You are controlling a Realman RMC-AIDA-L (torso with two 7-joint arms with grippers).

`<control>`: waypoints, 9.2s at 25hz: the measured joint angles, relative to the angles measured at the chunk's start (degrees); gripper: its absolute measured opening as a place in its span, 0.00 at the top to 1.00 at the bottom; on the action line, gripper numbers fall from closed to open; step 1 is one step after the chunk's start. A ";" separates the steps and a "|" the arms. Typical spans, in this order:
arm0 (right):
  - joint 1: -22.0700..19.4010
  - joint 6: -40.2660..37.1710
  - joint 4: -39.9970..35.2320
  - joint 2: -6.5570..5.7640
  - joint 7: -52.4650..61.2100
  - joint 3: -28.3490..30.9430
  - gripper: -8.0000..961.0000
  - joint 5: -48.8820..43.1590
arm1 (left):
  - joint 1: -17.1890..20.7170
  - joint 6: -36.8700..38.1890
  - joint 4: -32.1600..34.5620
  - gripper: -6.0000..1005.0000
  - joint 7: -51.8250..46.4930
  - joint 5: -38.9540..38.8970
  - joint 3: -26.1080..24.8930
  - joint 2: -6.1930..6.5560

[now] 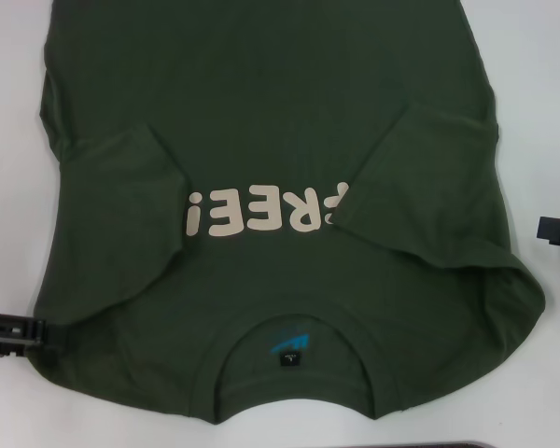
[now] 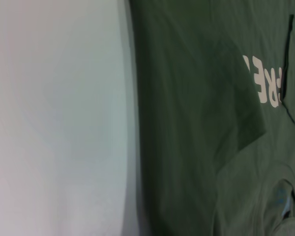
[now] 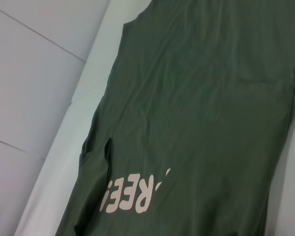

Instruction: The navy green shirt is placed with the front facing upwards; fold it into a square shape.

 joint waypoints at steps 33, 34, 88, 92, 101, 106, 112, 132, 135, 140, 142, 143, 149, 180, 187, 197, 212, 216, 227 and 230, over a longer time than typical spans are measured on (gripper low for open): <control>0.34 -0.02 -0.05 0.00 0.24 0.02 0.15 0.10 | -1.14 -0.97 0.00 0.55 0.04 1.29 0.46 -0.22; 0.35 0.03 -0.05 0.00 0.25 0.02 0.15 0.10 | -1.16 -0.90 0.00 0.56 0.18 1.31 0.46 -0.26; 1.28 -1.75 2.18 1.11 5.54 -3.31 0.28 -3.56 | -2.31 -1.13 -0.61 0.96 3.41 2.70 0.61 -0.71; 1.32 -2.04 2.23 1.21 5.61 -3.65 0.29 -3.55 | -2.39 -1.18 -0.61 0.96 3.43 2.77 0.61 -0.67; 0.76 -0.56 2.24 0.79 5.69 -3.68 0.33 -4.76 | -2.91 -1.41 -0.61 0.96 3.45 2.87 0.64 -0.61; 0.71 0.22 2.16 1.01 5.37 -3.68 0.39 -5.54 | -3.19 -1.96 -0.61 0.96 3.45 2.92 0.91 -0.64; 0.70 0.28 2.15 1.27 4.63 -3.68 0.67 -5.62 | -3.30 -2.02 -0.61 0.96 3.45 2.94 0.71 -0.66; -4.88 -1.79 1.46 0.01 2.07 1.48 0.98 -4.84 | -3.76 0.50 -0.62 0.96 2.67 2.78 0.61 0.17; -5.50 -1.82 1.44 -0.25 2.02 1.58 0.98 -4.84 | -3.80 1.71 -0.62 0.96 1.93 2.93 0.61 0.79; -6.50 -1.85 1.45 -0.35 1.81 1.85 0.98 -4.83 | -3.49 3.80 -0.62 0.96 1.29 3.75 0.84 1.23; -7.08 -1.90 1.43 -0.41 1.47 2.36 0.97 -4.84 | -3.23 4.26 -0.66 0.96 1.28 4.25 0.73 1.23; -7.43 -1.92 1.40 -0.50 1.28 2.71 0.97 -4.85 | -3.07 4.42 -0.69 0.96 1.29 4.40 0.79 1.24; -9.52 -2.44 1.27 -1.22 0.38 4.80 0.97 -4.96 | -2.38 5.57 -0.71 0.96 1.33 6.08 0.55 1.30; -5.20 -6.15 1.27 -1.47 -0.48 5.14 0.94 -4.92 | -7.34 6.93 -1.41 0.96 2.82 5.21 0.07 -1.46; -0.98 -5.84 1.25 -2.01 0.98 5.22 0.93 -4.87 | -11.21 4.87 -1.28 0.96 2.22 3.15 -1.77 -1.67; 9.53 -1.19 0.05 -2.46 5.63 4.80 0.92 -4.56 | -18.72 -3.94 -1.14 0.96 -1.36 -2.99 -3.96 -2.47; 21.41 12.70 -0.14 -2.02 8.73 0.40 0.90 -4.52 | -23.49 -16.80 -0.82 0.96 -2.45 -10.51 -4.63 -1.98; 22.64 14.82 -0.14 -1.74 8.75 0.09 0.90 -4.45 | -24.18 -19.11 -0.75 0.96 -2.45 -11.13 -4.71 -2.14; 25.76 24.83 0.43 0.36 7.77 -1.13 0.89 -4.00 | -24.18 -27.66 0.08 0.96 -1.71 -15.18 -4.40 -2.89; 26.03 27.59 0.49 0.86 6.80 -1.70 0.89 -3.05 | -23.93 -30.23 0.70 0.96 -0.83 -15.34 -4.60 -3.74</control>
